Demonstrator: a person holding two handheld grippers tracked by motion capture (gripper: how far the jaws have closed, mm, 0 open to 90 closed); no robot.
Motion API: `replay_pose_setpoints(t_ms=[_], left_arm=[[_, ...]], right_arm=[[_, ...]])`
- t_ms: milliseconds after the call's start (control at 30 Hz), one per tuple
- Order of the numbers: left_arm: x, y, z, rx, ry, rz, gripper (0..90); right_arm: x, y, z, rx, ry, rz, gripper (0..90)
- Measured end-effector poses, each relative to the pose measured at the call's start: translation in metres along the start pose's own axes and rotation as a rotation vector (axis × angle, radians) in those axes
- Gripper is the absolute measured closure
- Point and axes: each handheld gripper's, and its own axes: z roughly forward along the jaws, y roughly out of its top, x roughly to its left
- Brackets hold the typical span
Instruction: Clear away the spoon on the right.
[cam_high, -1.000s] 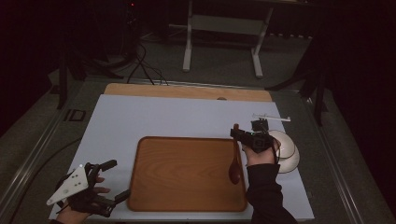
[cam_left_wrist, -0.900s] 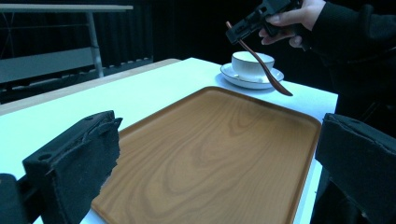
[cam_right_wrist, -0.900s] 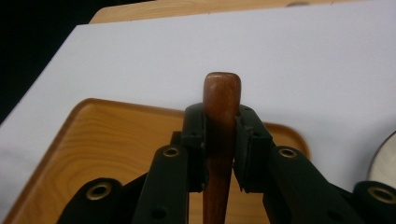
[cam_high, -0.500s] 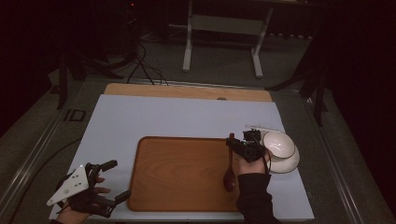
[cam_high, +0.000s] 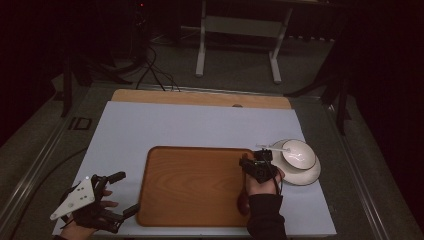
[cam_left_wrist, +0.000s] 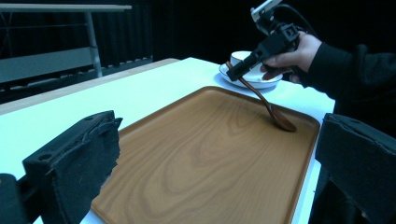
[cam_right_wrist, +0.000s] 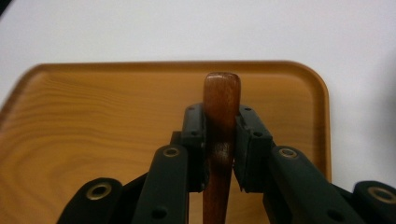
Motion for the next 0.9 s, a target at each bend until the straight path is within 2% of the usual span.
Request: replay_pose_setpoints(t_ms=[433, 667, 900], left_arm=[[0.0, 0.0, 0.001, 0.002, -0.004, -0.002, 0.0], [0.0, 0.0, 0.001, 0.002, -0.004, 0.0, 0.0], [0.0, 0.0, 0.001, 0.002, -0.004, 0.001, 0.0]], right_arm=[[-0.011, -0.017, 0.026, -0.005, -0.034, 0.079, 75.8], [-0.014, -0.022, 0.037, 0.006, -0.047, 0.095, 75.5], [-0.017, -0.024, 0.041, 0.017, -0.084, 0.08, 75.1]])
